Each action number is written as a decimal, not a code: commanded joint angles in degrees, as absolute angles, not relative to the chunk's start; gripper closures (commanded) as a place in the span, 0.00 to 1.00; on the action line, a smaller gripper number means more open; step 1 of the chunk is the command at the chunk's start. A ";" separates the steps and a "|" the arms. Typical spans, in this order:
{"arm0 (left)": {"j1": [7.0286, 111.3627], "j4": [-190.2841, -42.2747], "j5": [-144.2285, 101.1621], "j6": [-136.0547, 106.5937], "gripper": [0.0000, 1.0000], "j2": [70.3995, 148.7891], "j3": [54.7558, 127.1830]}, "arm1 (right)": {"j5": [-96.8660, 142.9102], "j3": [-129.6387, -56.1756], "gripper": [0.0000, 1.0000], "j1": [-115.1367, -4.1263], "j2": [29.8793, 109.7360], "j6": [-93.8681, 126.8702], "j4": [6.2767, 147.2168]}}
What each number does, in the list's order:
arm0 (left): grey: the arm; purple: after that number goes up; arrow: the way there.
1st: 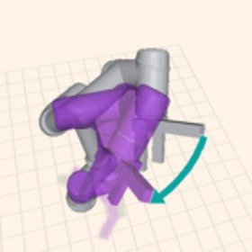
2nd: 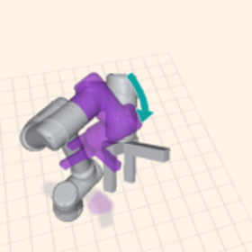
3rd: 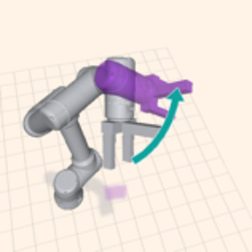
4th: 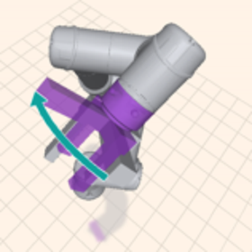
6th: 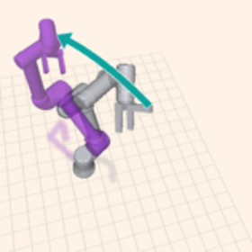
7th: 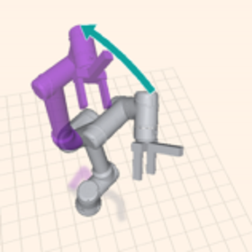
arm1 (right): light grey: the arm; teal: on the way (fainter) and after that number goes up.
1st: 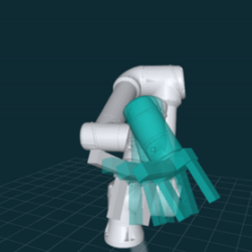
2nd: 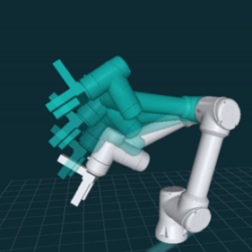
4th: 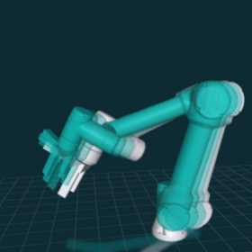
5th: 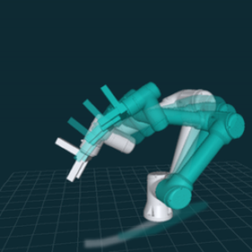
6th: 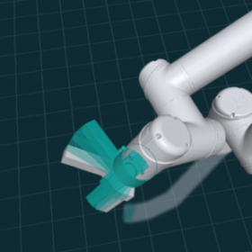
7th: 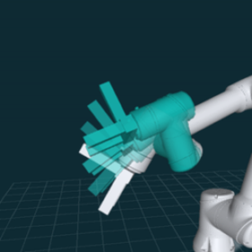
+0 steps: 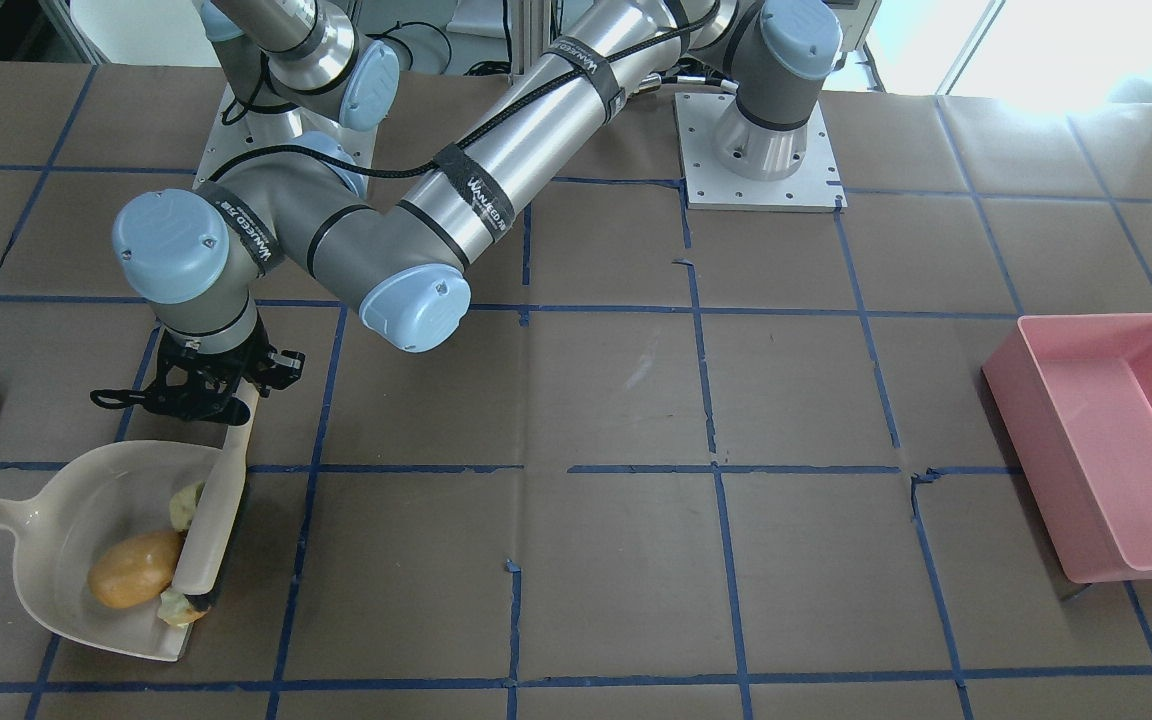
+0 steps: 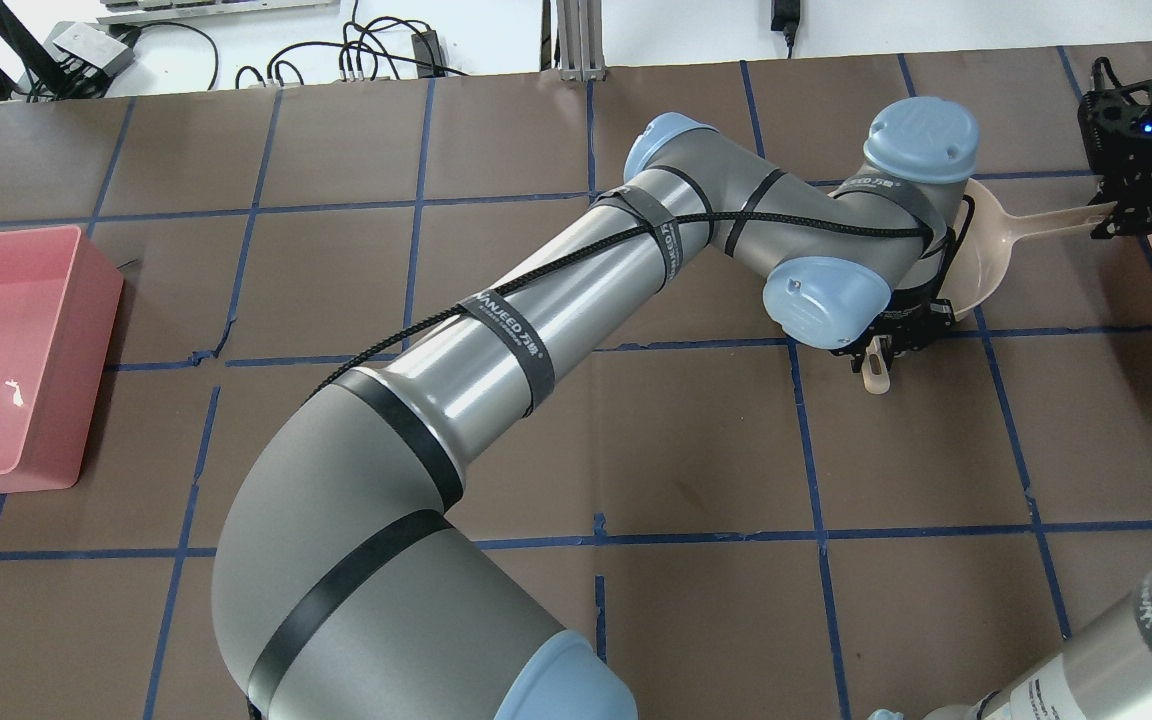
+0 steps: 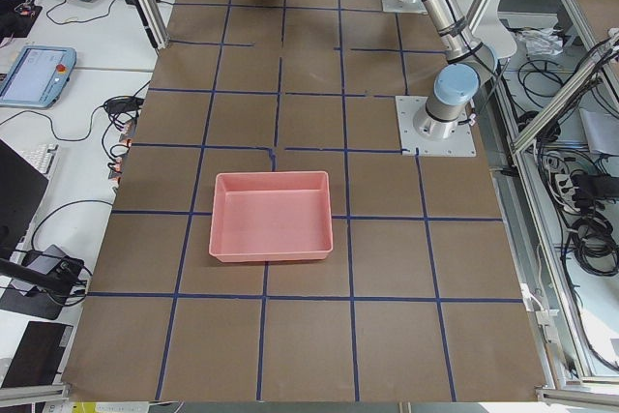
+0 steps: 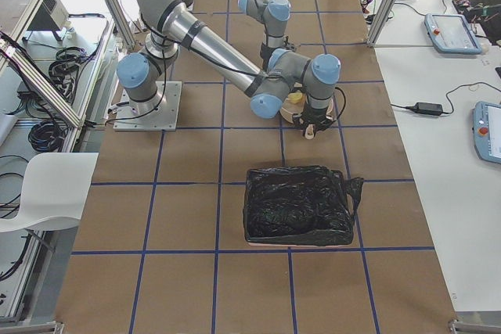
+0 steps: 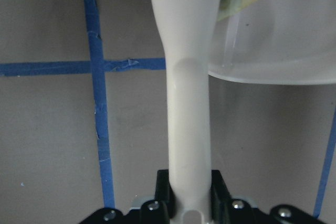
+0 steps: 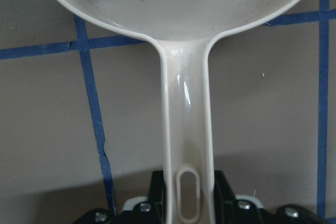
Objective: Sweep and dump trash in nearest bin
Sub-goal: 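Sweep the potato and cubes into the dustpan with the left gripper's brush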
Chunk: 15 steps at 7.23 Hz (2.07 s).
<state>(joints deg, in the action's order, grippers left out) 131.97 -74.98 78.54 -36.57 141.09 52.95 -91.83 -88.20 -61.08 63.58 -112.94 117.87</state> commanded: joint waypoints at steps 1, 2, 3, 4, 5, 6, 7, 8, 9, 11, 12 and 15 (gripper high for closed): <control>133.85 -74.88 79.37 -29.58 1.00 141.07 52.65 | -91.85 -88.24 1.00 -61.08 63.46 -112.94 117.95; 134.47 -74.88 79.54 -25.44 1.00 140.80 52.21 | -91.85 -88.24 1.00 -61.08 63.46 -113.03 117.95; 134.56 -74.88 79.80 -21.57 1.00 140.71 52.03 | -91.85 -88.24 1.00 -61.08 63.46 -112.94 117.95; 134.73 -75.06 81.81 -17.97 1.00 140.71 52.12 | -91.85 -88.24 1.00 -61.08 63.46 -112.94 117.95; 134.74 -75.49 81.91 -16.45 1.00 140.19 52.12 | -91.76 -88.33 1.00 -61.00 63.28 -112.94 118.04; 134.74 -75.41 82.00 -16.35 1.00 140.01 52.21 | -91.76 -88.33 1.00 -61.00 63.37 -112.68 118.21; 134.82 -75.15 82.18 -16.87 1.00 139.66 52.56 | -91.67 -88.33 1.00 -60.91 63.28 -112.59 118.21; 134.82 -75.06 82.79 -16.87 1.00 138.88 52.65 | -91.67 -88.33 1.00 -60.91 63.28 -112.41 118.30; 134.82 -75.15 83.05 -18.09 1.00 137.30 53.26 | -91.67 -88.33 1.00 -60.91 63.28 -112.33 118.21; 134.65 -75.15 83.32 -18.54 1.00 134.40 54.40 | -88.54 -88.24 1.00 -60.39 63.28 -111.54 118.39; 133.87 -78.89 85.15 -18.54 1.00 131.34 55.19 | -87.90 -87.98 1.00 -60.29 63.37 -111.10 118.39; 125.28 -82.09 85.08 -18.28 1.00 116.17 73.22 | -83.77 -88.33 1.00 -57.23 63.37 -110.21 118.13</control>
<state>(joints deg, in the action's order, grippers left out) 128.92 -81.74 85.02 -18.48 123.11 64.86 -85.46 -88.15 -58.84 63.36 -110.34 118.27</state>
